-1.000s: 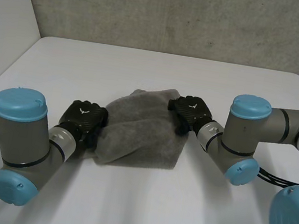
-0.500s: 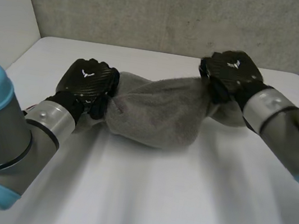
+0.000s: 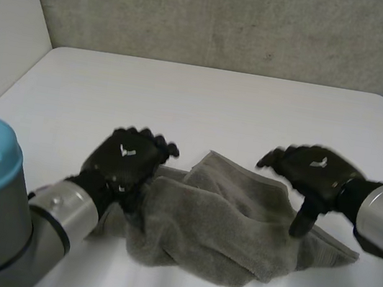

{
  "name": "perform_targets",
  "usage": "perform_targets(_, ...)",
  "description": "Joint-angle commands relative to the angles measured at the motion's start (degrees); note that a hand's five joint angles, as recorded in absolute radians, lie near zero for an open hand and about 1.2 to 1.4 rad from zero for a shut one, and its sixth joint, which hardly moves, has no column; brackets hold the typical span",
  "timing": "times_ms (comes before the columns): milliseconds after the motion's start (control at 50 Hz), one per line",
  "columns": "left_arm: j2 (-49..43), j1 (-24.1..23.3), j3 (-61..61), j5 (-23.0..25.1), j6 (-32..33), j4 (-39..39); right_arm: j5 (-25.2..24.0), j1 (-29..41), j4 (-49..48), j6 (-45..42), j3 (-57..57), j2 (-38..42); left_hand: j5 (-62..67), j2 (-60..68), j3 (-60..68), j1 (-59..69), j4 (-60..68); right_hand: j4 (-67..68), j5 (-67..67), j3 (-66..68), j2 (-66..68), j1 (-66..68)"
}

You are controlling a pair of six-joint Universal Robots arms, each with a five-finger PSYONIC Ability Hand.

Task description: Fold the towel.

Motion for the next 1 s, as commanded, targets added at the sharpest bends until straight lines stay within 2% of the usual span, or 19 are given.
perform_targets(20,-2.26,2.91,6.14,0.08,0.06,0.67,-0.23,-3.24,-7.43,9.76,0.71,0.15,-13.30,-5.56,-4.44,-5.62,-5.58,-4.62,-1.18,-3.90,-4.29,-3.29)
perform_targets(160,-13.58,4.66,13.78,0.34,0.24,-1.69,1.61,-3.24,-7.08,6.79,0.28,6.46,-9.26,-1.52,-0.40,-1.58,-1.54,-3.70,-0.26,-2.98,-3.36,-2.37)
perform_targets(220,-15.27,4.93,15.11,0.78,0.59,-2.75,2.23,-3.41,-6.99,5.54,0.98,7.18,-9.60,-1.86,-0.74,-1.92,-1.88,-3.53,-0.09,-2.81,-3.19,-2.20)
perform_targets(320,-23.34,5.63,20.63,4.29,5.67,-6.52,3.81,-6.39,-7.51,3.35,7.11,7.18,-9.27,-1.53,-0.41,-1.58,-1.55,-3.53,-0.09,-2.81,-3.20,-2.20)
perform_targets(440,-25.72,7.30,21.79,5.78,8.50,-10.48,3.37,-9.91,-7.95,0.02,14.23,6.83,-8.42,-0.68,0.44,-0.74,-0.70,-3.36,0.08,-2.64,-3.03,-2.03)
perform_targets(560,-27.49,7.39,22.58,6.41,8.68,-10.58,2.67,-10.88,-11.21,-0.87,17.50,7.18,-8.76,-1.02,0.10,-1.08,-1.04,0.34,3.78,1.06,0.67,1.67)
perform_targets(600,-28.80,7.30,23.54,6.58,8.50,-10.75,2.49,-10.80,-13.66,-0.52,18.46,7.18,-3.42,4.32,5.44,4.26,4.30,14.39,17.83,15.11,14.72,15.71)
perform_targets(620,-28.81,7.30,23.54,6.58,8.50,-10.75,2.49,-10.80,-13.67,-0.52,18.47,7.18,-3.38,4.36,5.48,4.31,4.34,14.47,17.91,15.19,14.80,15.80)
perform_targets(660,-29.16,7.21,23.46,7.98,8.24,-10.84,2.49,-10.80,-14.98,0.70,18.73,7.53,9.33,17.07,18.19,17.01,17.05,26.69,30.13,27.41,27.02,28.02)
perform_targets(680,-29.16,7.21,23.46,7.99,8.24,-10.84,2.49,-10.80,-14.99,0.71,18.73,7.53,9.41,17.15,18.27,17.09,17.13,26.75,30.19,27.47,27.08,28.08)
perform_targets(720,-28.98,6.95,23.28,11.05,8.06,-11.01,2.40,-10.71,-15.34,2.28,17.95,7.71,31.82,39.56,40.68,39.50,39.54,42.97,46.41,43.69,43.30,44.30)
perform_targets(740,-28.98,6.95,23.28,11.06,8.06,-11.02,2.40,-10.71,-15.34,2.29,17.94,7.71,31.95,39.69,40.81,39.63,39.67,43.07,46.51,43.79,43.40,44.39)
perform_targets(760,-28.72,6.86,23.46,12.02,7.89,-11.02,2.40,-10.71,-15.51,2.90,17.24,7.62,42.94,50.68,51.80,50.62,50.66,53.22,56.66,53.95,53.56,54.55)
perform_targets(780,-28.72,6.86,23.46,12.03,7.88,-11.02,2.40,-10.71,-15.51,2.91,17.24,7.62,43.05,50.79,51.91,50.73,50.77,53.33,56.77,54.05,53.66,54.65)
perform_targets(800,-28.28,6.86,23.80,12.20,7.88,-10.93,2.40,-10.45,-16.21,3.52,16.19,7.53,50.19,57.93,59.05,57.87,57.91,65.26,68.70,65.98,65.59,66.59)
perform_targets(900,-25.82,7.39,27.68,10.80,7.36,-10.49,3.11,-7.19,-20.61,7.04,10.21,5.51,50.26,58.00,59.12,57.94,57.98,65.38,68.82,66.10,65.71,66.71)
perform_targets(940,-24.67,7.57,29.87,9.31,6.83,-10.05,3.28,-5.26,-22.19,8.36,7.04,3.84,50.26,58.00,59.12,57.94,57.98,65.38,68.82,66.10,65.71,66.71)
perform_targets(980,-22.23,9.05,34.68,5.11,4.91,-6.99,3.72,-2.81,-28.40,11.59,1.53,-0.27,50.26,58.00,59.12,57.94,57.98,65.38,68.82,66.10,65.71,66.71)
perform_targets(1000,-22.21,9.06,34.71,5.09,4.90,-6.97,3.72,-2.80,-28.43,11.61,1.51,-0.29,50.26,58.00,59.12,57.94,57.98,65.38,68.82,66.10,65.71,66.71)
